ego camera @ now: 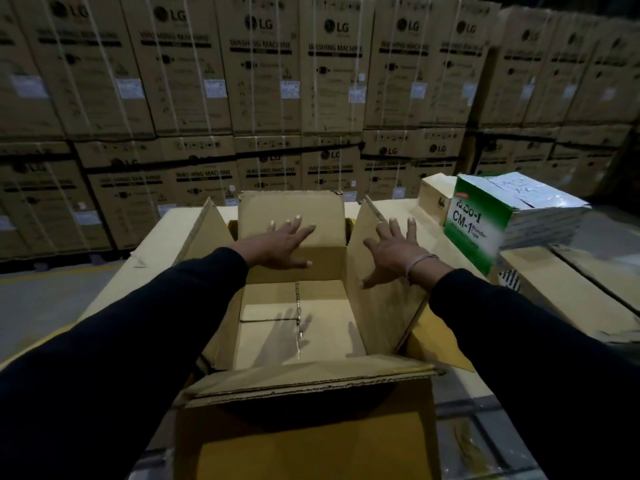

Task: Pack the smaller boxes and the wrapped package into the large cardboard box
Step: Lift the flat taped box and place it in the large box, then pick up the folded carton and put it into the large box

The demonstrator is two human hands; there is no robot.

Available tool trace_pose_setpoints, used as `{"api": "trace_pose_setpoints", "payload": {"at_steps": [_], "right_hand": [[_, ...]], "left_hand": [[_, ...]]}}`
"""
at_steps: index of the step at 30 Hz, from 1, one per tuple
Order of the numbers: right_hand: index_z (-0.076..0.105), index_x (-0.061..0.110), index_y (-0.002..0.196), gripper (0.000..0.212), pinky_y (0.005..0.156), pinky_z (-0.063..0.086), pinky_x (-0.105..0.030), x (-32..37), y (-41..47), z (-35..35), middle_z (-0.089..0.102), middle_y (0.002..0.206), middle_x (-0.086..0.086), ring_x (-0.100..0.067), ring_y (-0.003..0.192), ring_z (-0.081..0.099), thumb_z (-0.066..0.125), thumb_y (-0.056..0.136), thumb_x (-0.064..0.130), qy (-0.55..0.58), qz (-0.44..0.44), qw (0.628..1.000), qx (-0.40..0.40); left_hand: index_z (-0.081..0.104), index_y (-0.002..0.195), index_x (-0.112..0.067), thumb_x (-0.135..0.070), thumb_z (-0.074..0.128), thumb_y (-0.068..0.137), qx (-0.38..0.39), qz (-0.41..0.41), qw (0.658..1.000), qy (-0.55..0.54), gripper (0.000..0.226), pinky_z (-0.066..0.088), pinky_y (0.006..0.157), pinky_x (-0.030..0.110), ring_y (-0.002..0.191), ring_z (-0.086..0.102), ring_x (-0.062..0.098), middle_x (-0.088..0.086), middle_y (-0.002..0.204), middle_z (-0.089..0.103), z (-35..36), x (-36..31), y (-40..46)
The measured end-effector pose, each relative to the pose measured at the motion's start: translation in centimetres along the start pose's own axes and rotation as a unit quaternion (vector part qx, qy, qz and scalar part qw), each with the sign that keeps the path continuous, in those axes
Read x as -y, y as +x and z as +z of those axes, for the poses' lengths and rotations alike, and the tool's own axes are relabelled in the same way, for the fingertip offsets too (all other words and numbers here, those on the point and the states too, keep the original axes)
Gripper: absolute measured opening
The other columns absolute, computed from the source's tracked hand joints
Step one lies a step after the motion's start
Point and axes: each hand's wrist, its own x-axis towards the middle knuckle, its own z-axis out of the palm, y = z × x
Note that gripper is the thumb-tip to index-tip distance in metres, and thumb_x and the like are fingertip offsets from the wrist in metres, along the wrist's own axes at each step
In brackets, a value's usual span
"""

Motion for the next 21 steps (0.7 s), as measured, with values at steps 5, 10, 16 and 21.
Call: {"api": "trace_pose_setpoints", "payload": {"at_steps": [5, 10, 16, 21], "right_hand": [[0.01, 0.031, 0.166, 0.11, 0.122, -0.005, -0.068, -4.9, -1.6, 0.1, -0.003, 0.174, -0.01, -0.04, 0.159, -0.009, 0.052, 0.082, 0.087, 0.125, 0.018, 0.992, -0.023], [0.012, 0.028, 0.166, 0.1, 0.122, 0.003, -0.067, -12.7, -4.7, 2.7, 0.0, 0.174, -0.011, -0.039, 0.159, -0.002, 0.033, 0.089, 0.088, 0.195, 0.065, 0.976, -0.067], [0.02, 0.028, 0.165, 0.095, 0.123, -0.002, -0.067, -23.2, -8.9, 8.6, 0.002, 0.174, -0.009, -0.036, 0.159, 0.0, 0.033, 0.091, 0.086, 0.264, 0.138, 0.953, -0.053], [0.019, 0.028, 0.165, 0.096, 0.123, 0.002, -0.065, -31.4, -12.4, 13.9, -0.003, 0.174, -0.01, -0.039, 0.159, 0.0, 0.035, 0.091, 0.086, 0.295, 0.172, 0.939, -0.03]], "left_hand": [[-0.011, 0.162, -0.034, -0.06, 0.053, 0.097, -0.041, 0.015, 0.998, -0.036, 0.095, 0.0, 0.126, 0.055, 0.157, -0.007, 0.033, 0.011, 0.169, -0.019, -1.5, -5.9, 1.4], [-0.013, 0.162, -0.034, -0.066, 0.046, 0.097, -0.074, 0.059, 0.993, -0.063, 0.093, -0.003, 0.126, 0.055, 0.157, -0.011, 0.034, 0.013, 0.168, -0.022, -2.9, -12.9, 4.0], [-0.011, 0.163, -0.032, -0.066, 0.043, 0.098, -0.077, 0.099, 0.989, -0.078, 0.091, -0.002, 0.125, 0.051, 0.157, -0.013, 0.033, 0.012, 0.168, -0.023, -3.9, -23.8, 6.9], [-0.013, 0.163, -0.031, -0.067, 0.038, 0.099, -0.065, 0.129, 0.987, -0.073, 0.09, -0.003, 0.126, 0.053, 0.156, -0.014, 0.035, 0.014, 0.167, -0.025, -3.3, -33.0, 10.2]]}}
